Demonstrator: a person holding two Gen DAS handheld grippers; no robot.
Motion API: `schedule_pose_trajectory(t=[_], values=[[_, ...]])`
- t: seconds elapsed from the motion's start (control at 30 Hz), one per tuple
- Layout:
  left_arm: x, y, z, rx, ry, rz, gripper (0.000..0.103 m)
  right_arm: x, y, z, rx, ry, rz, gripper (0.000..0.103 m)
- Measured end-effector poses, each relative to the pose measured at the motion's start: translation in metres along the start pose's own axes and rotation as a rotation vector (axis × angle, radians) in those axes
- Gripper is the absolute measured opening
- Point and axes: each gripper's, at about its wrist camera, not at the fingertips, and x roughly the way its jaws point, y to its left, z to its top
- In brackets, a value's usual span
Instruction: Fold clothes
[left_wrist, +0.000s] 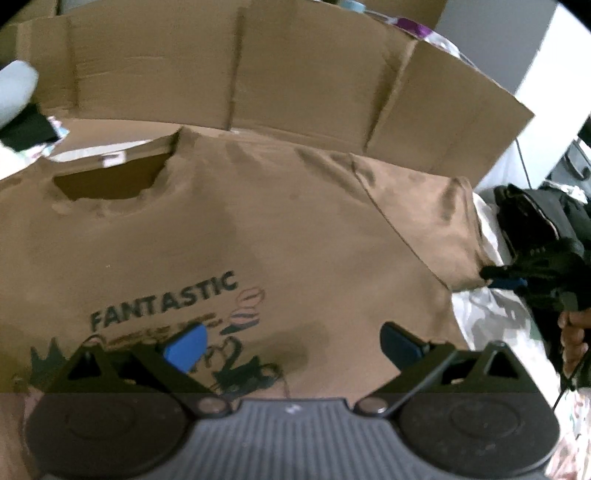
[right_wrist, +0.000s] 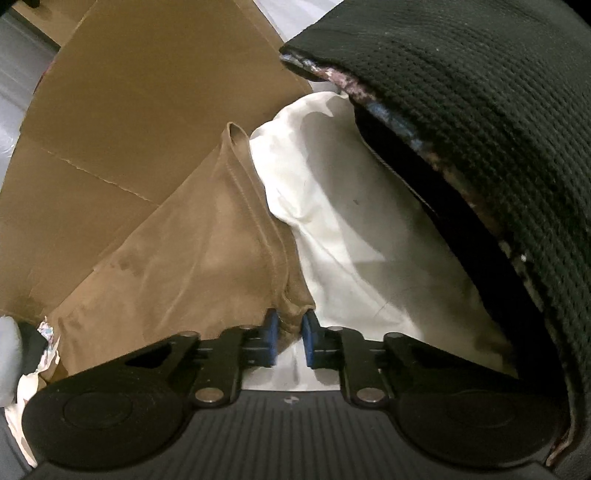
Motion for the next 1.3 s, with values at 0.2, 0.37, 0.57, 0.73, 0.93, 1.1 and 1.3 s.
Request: schedule_pose_trajectory(t=[0.2,0.37,0.57,0.73,0.93,1.1,1.3], values=[[0.02,-0.028,0.009,0.061,0.02,-0.061,0.081,-0.012,0.003,0.007,-0.031,-0.042,0.027,0.007],[0.036,-0.058,0.01,0.106,0.028,-0.142,0.063,-0.023,0.01,0.013,-0.061,-0.077,0.079,0.007],[0.042,-0.084,0.011,0.173,-0.011,-0.122,0.048,-0.033,0.027,0.024,-0.089,-0.105,0.128,0.007],[0.038,-0.087,0.013,0.14,-0.041,-0.159,0.035,-0.036,0.038,0.024,-0.106,-0.112,0.148,0.007],[0.048,-0.096,0.014,0.104,-0.041,-0.188,0.019,-0.036,0.045,0.029,-0.105,-0.116,0.161,0.007],[0.062,-0.103,0.009,0.048,-0.003,-0.246,0.011,-0.041,0.05,0.029,-0.11,-0.111,0.189,0.007],[0.076,-0.103,0.004,0.007,0.004,-0.224,0.01,-0.045,0.063,0.025,-0.136,-0.089,0.244,0.006]])
